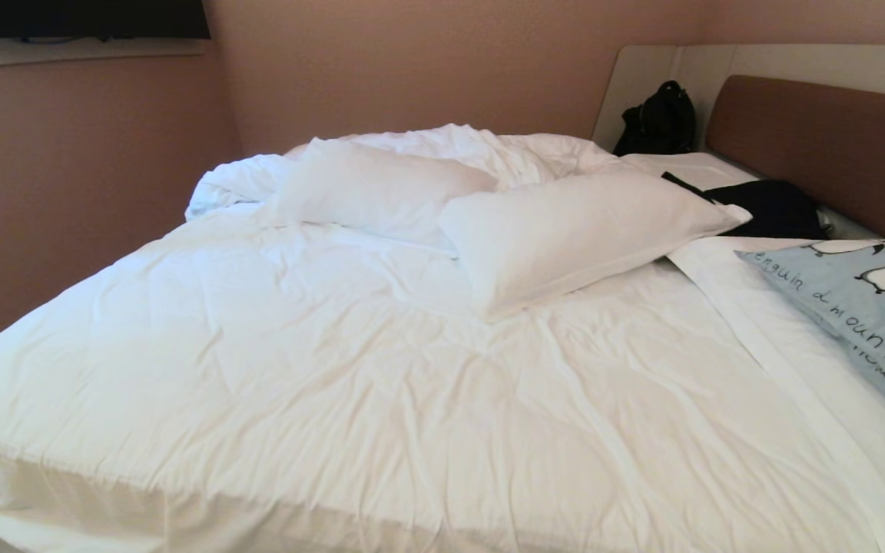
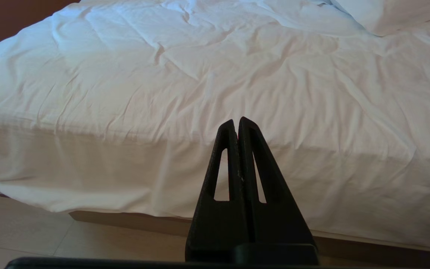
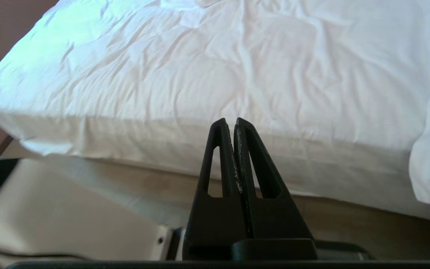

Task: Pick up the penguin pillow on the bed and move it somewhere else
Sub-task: Pick up the pillow

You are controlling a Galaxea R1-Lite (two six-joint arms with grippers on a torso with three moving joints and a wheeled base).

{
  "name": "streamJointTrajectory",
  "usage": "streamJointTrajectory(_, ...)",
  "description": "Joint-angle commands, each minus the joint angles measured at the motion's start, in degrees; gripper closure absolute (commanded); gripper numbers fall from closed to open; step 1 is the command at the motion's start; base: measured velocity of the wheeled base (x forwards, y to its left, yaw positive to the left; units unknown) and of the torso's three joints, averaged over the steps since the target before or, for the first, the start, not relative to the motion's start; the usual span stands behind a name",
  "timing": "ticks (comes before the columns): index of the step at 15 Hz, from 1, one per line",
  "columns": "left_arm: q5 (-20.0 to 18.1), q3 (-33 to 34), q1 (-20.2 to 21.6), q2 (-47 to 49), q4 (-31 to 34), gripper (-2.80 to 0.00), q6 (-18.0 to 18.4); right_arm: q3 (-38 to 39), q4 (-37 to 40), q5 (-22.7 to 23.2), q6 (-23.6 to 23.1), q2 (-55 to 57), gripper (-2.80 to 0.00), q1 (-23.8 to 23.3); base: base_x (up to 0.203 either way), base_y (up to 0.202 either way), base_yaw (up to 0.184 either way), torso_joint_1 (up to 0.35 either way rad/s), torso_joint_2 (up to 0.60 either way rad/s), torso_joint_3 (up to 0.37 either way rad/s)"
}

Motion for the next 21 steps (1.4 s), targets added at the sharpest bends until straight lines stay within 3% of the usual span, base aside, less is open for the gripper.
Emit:
streamJointTrajectory(1, 0.0, 0.0, 0.0, -0.02, -0.01, 0.0, -0.04, 6.3, -19.86, -15.89, -1.35, -3.75, 0.0, -0.17, 0.0, 0.0, 0.0, 0.0, 0.0, 0.0)
streamJointTrajectory(6, 0.02, 0.0, 0.0, -0.02, -0.01, 0.0, -0.04, 16.91, -32.25, -18.56, -9.26, -8.29, 0.0, -0.2, 0.0, 0.0, 0.0, 0.0, 0.0, 0.0)
streamJointTrajectory(16, 0.02, 0.0, 0.0, -0.02, -0.01, 0.0, -0.04, 31.42, -36.89, -18.3, -11.6, -8.27, 0.0, -0.2, 0.0, 0.0, 0.0, 0.0, 0.0, 0.0)
streamJointTrajectory(21, 0.02, 0.0, 0.0, -0.02, -0.01, 0.0, -0.04, 34.65, -37.98, -16.67, -11.99, -8.27, 0.0, -0.2, 0.0, 0.0, 0.0, 0.0, 0.0, 0.0)
